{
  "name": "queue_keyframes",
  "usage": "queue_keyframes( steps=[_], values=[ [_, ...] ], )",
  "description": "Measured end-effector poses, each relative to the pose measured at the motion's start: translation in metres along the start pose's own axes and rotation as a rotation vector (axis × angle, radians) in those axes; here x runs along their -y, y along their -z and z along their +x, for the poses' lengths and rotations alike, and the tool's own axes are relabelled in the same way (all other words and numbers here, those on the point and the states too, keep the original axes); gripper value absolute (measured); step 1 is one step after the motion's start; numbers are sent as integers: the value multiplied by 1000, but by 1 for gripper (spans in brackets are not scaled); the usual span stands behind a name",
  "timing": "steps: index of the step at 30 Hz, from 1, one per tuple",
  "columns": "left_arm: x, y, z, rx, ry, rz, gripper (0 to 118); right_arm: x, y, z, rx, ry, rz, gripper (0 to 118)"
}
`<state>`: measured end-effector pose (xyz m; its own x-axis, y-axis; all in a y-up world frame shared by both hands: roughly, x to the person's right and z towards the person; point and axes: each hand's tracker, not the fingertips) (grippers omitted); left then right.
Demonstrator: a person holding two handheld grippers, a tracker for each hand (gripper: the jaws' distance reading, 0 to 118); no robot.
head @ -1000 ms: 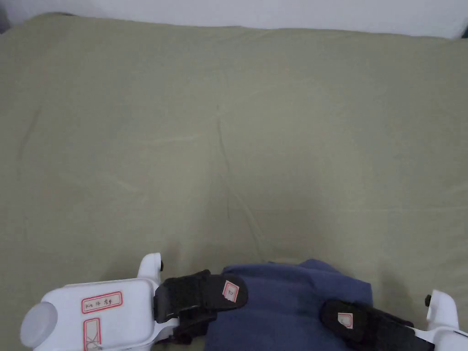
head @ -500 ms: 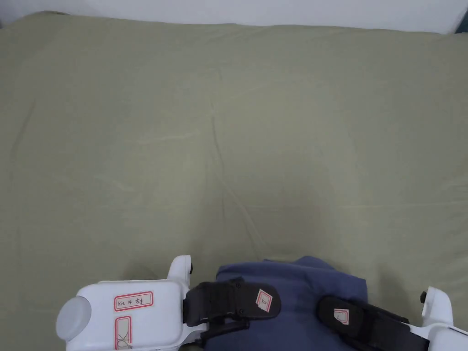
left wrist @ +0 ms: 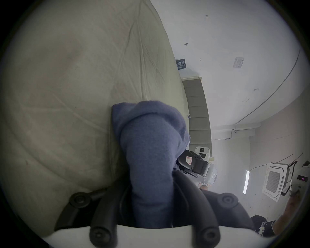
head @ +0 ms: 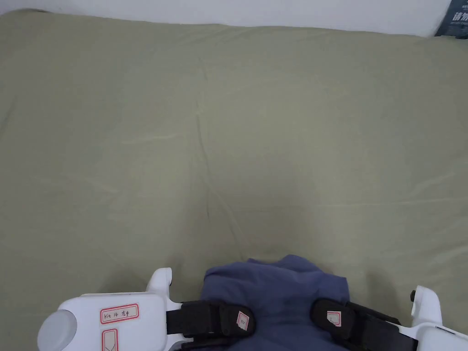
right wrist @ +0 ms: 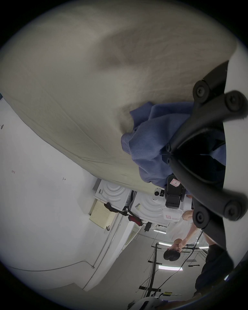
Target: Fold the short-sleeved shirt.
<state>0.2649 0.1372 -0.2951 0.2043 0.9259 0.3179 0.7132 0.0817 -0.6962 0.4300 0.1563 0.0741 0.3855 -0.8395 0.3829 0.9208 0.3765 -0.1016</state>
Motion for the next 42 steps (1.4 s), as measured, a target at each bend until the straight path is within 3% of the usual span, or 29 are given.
queue_keyframes(
  steps=[6,9,12,15,20,23,32,35,42],
  values=[
    [-2,-1,2,-17,6,3,20,-7,-23,-13,105,-64,36,0],
    [-1,-4,5,-35,27,14,20,-12,-43,-30,156,-146,95,0],
    [-1,-6,5,-39,27,13,20,-13,-60,-54,230,-294,158,0],
    [0,-8,7,-48,40,14,20,-4,-73,-89,359,-538,242,0],
    [1,-13,12,-75,80,26,20,31,-104,-158,509,-880,341,0],
    [4,-13,15,-85,95,30,20,51,-128,-198,569,-984,429,0],
    [-9,-43,13,-125,122,73,20,64,-170,-250,591,-994,508,0],
    [-21,-81,6,-163,132,110,20,74,-170,-260,620,-1026,574,0],
    [-51,-200,-29,-275,116,208,20,76,-155,-269,583,-1008,550,0]
  ],
)
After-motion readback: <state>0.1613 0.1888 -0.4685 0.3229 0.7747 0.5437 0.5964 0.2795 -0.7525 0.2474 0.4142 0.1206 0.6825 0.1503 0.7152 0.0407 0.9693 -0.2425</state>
